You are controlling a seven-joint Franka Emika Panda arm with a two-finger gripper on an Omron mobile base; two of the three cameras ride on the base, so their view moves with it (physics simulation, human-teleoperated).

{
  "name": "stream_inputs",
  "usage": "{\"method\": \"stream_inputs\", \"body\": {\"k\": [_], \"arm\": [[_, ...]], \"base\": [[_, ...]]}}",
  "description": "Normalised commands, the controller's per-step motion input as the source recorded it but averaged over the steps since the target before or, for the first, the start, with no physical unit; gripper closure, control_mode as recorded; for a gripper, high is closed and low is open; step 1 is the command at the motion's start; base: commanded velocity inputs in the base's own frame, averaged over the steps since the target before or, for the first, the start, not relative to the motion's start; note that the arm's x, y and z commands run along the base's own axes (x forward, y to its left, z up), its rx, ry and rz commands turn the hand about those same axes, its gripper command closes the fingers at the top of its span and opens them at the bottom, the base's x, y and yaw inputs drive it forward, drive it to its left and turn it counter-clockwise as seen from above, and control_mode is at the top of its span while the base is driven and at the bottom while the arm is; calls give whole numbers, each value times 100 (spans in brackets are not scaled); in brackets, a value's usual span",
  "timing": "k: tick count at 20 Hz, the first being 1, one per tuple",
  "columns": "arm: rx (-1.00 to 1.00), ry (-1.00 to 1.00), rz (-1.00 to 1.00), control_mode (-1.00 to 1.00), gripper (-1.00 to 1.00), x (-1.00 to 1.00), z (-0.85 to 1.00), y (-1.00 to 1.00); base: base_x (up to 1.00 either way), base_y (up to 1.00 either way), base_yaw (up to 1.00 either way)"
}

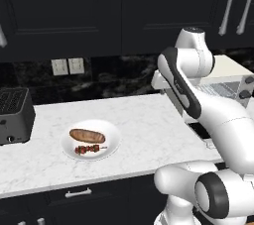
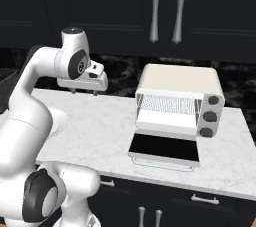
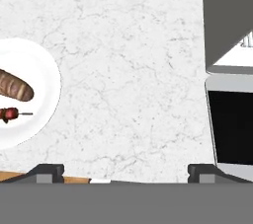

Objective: Pick up the kebab skewer and baguette bread, and place them inside the toaster oven. Close the toaster oven door and start by setting the timer.

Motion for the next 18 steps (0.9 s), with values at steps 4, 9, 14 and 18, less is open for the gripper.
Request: {"method": "stream_inputs", "body": {"k": [4,9,14,18], "arm": [[0,0,0,100,-100,0,0,0],[0,0,0,100,-100,0,0,0],[0,0,0,100,-100,0,0,0],[0,0,0,100,-100,0,0,0]], "base": [[0,-50,0],[0,-6,0],[0,0,0],[0,0,0]]}}
